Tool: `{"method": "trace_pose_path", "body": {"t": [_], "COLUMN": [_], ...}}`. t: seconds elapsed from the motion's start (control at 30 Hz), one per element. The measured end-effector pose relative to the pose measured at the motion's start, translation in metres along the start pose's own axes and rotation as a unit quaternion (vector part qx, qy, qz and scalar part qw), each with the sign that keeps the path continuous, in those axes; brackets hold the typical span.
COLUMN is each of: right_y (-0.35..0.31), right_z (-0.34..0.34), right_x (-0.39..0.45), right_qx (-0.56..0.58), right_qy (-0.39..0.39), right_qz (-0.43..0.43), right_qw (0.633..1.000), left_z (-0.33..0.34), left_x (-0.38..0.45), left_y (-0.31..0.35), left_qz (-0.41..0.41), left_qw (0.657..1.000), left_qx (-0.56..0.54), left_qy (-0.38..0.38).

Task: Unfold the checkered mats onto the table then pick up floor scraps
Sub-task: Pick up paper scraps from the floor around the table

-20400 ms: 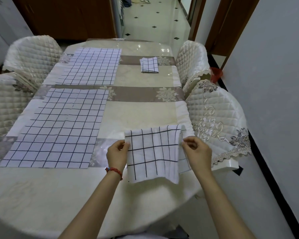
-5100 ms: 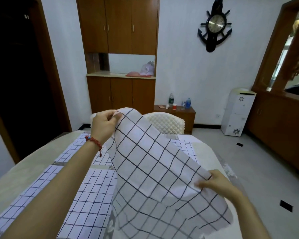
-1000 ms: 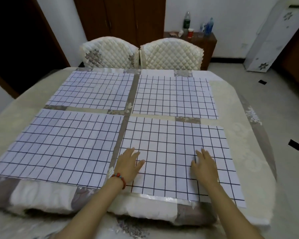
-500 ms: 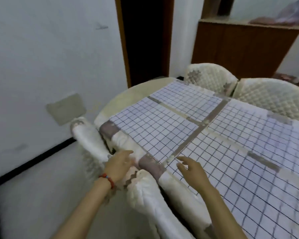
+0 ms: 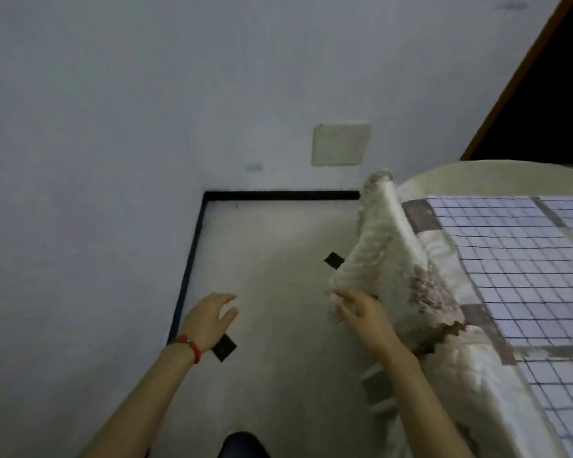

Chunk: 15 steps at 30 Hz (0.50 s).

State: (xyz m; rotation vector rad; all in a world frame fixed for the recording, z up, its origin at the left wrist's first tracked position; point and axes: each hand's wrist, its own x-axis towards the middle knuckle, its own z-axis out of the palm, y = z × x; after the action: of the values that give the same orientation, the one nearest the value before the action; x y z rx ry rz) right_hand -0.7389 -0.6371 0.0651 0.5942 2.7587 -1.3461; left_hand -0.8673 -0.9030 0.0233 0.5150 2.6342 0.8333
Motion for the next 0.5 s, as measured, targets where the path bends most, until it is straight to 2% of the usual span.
{"method": "trace_pose_path", "body": {"t": [0.27, 0.5], "right_y": [0.025, 0.033], "right_z": [0.124, 0.183], "right_x": [0.027, 0.03], "right_qx": [-0.026, 0.002], "right_qy": [-0.097, -0.129], "right_qz": [0.181, 0.314], "right_qw": [0.978, 0.941], "left_z": [0.009, 0.006], "left_x": [-0.006, 0.023], "left_y": [-0.144, -0.197], "left_qz": [-0.154, -0.219], "left_qw": [0.976, 0.939], "left_qx": [-0.009, -0.006], "left_qy": [-0.156, -0.266]}}
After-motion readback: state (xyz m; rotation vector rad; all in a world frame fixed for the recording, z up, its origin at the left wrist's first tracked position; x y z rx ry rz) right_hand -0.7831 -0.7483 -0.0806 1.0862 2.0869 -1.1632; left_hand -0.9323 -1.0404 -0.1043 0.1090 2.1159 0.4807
